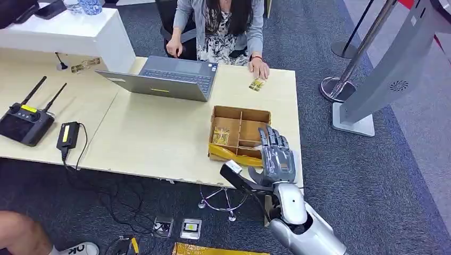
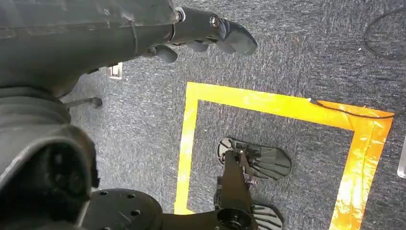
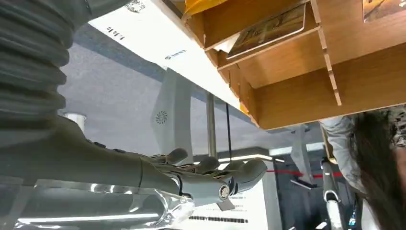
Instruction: Pass the card to the sensor for recognition and then transmit it.
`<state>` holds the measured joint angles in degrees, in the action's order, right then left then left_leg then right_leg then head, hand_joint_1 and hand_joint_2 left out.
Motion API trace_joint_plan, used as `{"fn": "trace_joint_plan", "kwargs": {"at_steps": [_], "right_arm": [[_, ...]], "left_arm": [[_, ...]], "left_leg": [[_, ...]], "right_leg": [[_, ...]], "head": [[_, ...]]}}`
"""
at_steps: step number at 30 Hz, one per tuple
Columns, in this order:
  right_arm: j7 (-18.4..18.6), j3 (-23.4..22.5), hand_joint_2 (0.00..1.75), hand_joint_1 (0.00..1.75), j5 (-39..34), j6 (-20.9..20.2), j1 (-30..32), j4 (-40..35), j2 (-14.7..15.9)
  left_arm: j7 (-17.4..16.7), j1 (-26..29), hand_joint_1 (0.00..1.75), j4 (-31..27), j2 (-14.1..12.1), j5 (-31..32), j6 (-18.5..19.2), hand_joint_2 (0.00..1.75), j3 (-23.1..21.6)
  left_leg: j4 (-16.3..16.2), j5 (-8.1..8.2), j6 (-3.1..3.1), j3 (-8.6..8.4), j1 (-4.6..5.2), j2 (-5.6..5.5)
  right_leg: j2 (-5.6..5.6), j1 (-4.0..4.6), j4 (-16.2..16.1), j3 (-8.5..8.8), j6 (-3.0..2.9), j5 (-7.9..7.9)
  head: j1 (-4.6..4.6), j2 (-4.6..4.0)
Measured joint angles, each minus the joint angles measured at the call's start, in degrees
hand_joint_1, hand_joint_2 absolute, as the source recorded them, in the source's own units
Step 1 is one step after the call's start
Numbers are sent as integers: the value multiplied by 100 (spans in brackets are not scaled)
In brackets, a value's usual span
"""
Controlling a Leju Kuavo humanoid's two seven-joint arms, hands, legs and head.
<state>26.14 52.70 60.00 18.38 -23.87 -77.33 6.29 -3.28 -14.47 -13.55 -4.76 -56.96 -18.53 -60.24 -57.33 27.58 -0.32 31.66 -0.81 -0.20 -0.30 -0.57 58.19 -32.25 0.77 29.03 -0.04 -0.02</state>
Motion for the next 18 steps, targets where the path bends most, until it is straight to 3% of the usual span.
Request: {"fn": "trace_joint_plan", "kwargs": {"at_steps": [18], "right_arm": [[-192,4,175,0,168,-9,-183,684,-489]], "left_arm": [[-28,-35,0,0,4,57,48,0,0]], "left_leg": [[0,0,0,0,0,0]], "right_leg": [[0,0,0,-1,0,0]], "head": [[2,0]]}}
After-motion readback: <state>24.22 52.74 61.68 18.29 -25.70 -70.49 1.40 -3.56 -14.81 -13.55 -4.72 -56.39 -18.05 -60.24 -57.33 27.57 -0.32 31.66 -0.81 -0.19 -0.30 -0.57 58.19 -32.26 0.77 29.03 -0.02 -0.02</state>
